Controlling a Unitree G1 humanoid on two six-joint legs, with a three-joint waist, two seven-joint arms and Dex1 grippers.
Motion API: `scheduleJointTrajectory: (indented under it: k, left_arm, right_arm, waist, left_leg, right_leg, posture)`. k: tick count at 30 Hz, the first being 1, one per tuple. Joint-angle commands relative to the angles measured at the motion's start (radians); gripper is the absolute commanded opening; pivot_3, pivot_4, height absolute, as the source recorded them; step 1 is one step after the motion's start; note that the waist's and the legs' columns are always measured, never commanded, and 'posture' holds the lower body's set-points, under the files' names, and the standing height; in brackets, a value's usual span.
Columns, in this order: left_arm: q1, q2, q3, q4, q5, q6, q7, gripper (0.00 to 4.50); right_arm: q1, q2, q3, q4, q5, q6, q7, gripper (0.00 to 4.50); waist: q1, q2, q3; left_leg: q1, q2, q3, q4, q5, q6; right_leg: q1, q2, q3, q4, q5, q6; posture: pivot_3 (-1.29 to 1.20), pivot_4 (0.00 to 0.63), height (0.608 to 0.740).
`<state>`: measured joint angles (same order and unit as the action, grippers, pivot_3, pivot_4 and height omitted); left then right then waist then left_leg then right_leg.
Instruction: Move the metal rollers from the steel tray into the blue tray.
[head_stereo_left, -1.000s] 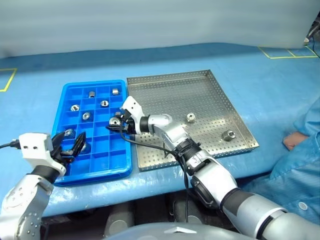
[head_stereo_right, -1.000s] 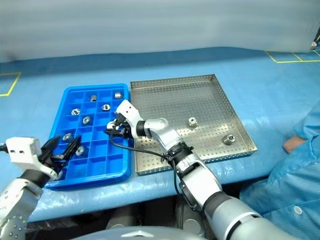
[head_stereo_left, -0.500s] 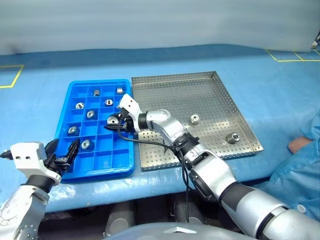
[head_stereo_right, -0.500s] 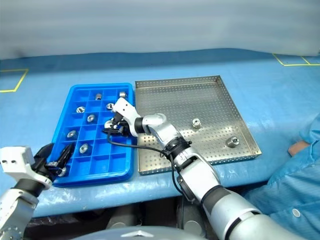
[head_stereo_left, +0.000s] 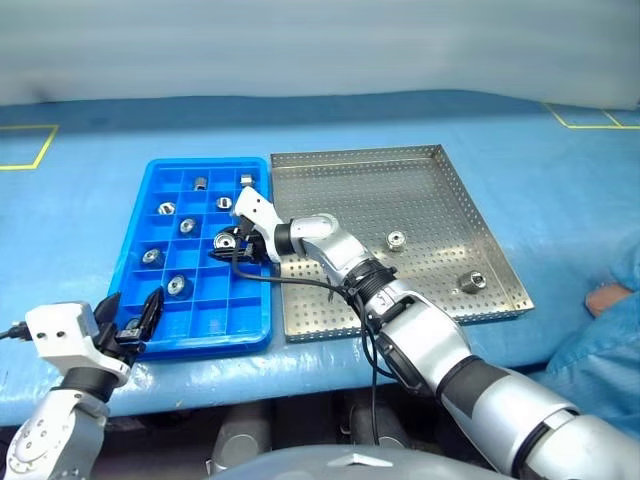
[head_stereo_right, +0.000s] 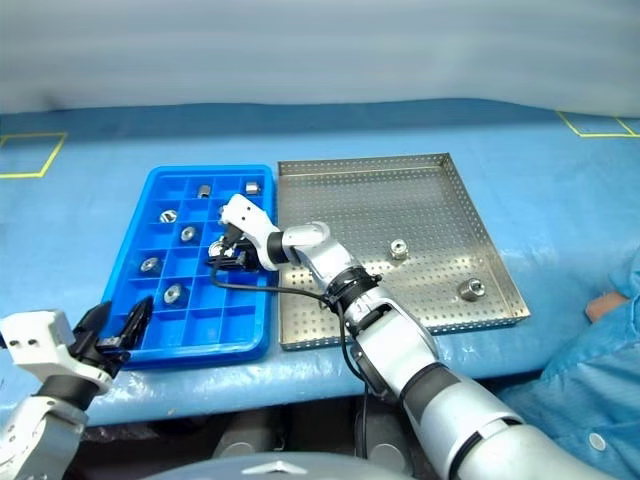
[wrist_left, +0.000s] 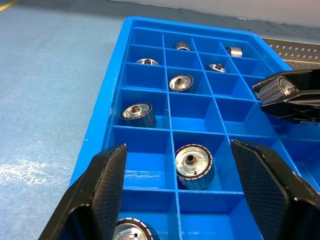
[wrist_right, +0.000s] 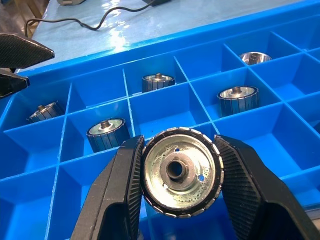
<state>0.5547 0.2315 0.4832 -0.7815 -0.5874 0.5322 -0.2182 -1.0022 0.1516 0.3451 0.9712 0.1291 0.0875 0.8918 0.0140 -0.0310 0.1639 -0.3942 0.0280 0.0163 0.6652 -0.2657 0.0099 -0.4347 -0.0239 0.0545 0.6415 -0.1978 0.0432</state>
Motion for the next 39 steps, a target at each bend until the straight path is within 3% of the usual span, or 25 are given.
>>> scheduleJointTrajectory:
  k: [1,6,11,15,18,24,29,34,39]
  left_arm:
    - [0.009,-0.006,-0.007,-0.04,0.004,-0.03,0.008,3.62]
    - [0.018,-0.009,-0.016,-0.038,0.004,-0.038,0.017,3.62]
    - [0.016,-0.009,-0.025,-0.029,0.004,-0.042,0.029,3.62]
    - [-0.016,0.007,-0.052,-0.016,0.002,-0.035,0.017,3.62]
    - [-0.07,0.028,-0.093,-0.007,0.001,-0.025,0.006,3.62]
    - [-0.287,0.076,-0.256,0.064,0.006,0.002,-0.043,3.62]
    - [-0.421,0.11,-0.342,0.142,0.022,0.017,-0.083,3.62]
    - [-0.524,0.127,-0.408,0.217,0.035,0.031,-0.128,3.62]
    - [-0.569,0.136,-0.422,0.256,0.04,0.038,-0.145,3.62]
  right_arm:
    - [-0.075,0.198,-0.013,0.007,0.004,-0.018,-0.001,1.9]
    - [-0.09,0.207,-0.012,0.012,0.003,-0.019,0.005,1.9]
    - [-0.074,0.208,-0.032,-0.03,0.018,-0.044,-0.043,3.45]
    - [-0.043,0.163,-0.059,-0.133,0.048,-0.037,-0.084,3.45]
    - [0.031,0.077,-0.073,-0.318,0.069,0.02,-0.117,3.45]
    - [0.377,-0.268,-0.087,-0.919,0.014,0.277,-0.168,3.45]
    - [0.563,-0.449,-0.14,-1.145,-0.1,0.387,-0.315,3.45]
    - [0.683,-0.479,-0.222,-1.25,-0.148,0.497,-0.458,3.45]
    - [0.718,-0.462,-0.228,-1.225,-0.146,0.516,-0.504,3.45]
  waist:
    - [0.004,0.0,0.0]
    - [0.009,0.0,0.0]
    - [0.013,0.0,0.0]
    - [0.015,0.0,0.0]
    - [0.014,0.0,0.0]
    - [0.036,0.001,-0.003]
    - [-0.006,0.004,-0.001]
    - [-0.063,0.005,-0.002]
    - [-0.104,0.005,-0.002]
  left_leg:
    - [0.0,0.0,0.0,-0.001,0.0,0.0]
    - [0.0,0.0,0.0,-0.001,0.0,-0.001]
    - [-0.001,0.0,-0.001,-0.001,0.0,-0.001]
    - [-0.002,0.0,-0.001,-0.002,0.001,-0.001]
    - [-0.002,0.0,-0.002,-0.002,0.001,-0.002]
    - [-0.003,-0.003,-0.015,-0.001,0.001,-0.003]
    - [-0.002,-0.007,-0.011,0.002,0.001,-0.003]
    - [0.002,-0.002,-0.012,-0.001,0.002,-0.004]
    - [0.001,-0.001,-0.013,-0.001,0.002,-0.004]
  right_leg:
    - [0.0,0.0,0.0,0.0,0.0,0.0]
    - [-0.001,0.0,-0.001,0.0,-0.001,-0.001]
    - [-0.001,0.0,-0.001,0.0,-0.001,-0.001]
    - [-0.002,0.0,-0.002,0.0,-0.001,-0.001]
    - [-0.002,0.0,-0.002,0.001,-0.001,-0.001]
    - [0.005,-0.002,-0.009,-0.002,-0.004,0.001]
    - [0.005,-0.004,-0.006,-0.001,-0.003,0.003]
    - [0.005,0.004,-0.005,0.003,-0.003,0.002]
    - [0.005,0.005,-0.004,0.003,-0.001,0.006]
  posture:
    - [0.24,0.15,0.74]
    - [0.24,0.15,0.74]
    - [0.23,0.15,0.74]
    - [0.21,0.15,0.74]
    - [0.18,0.15,0.74]
    - [0.06,0.15,0.74]
    - [-0.02,0.15,0.74]
    - [-0.13,0.15,0.74]
    - [-0.15,0.15,0.74]
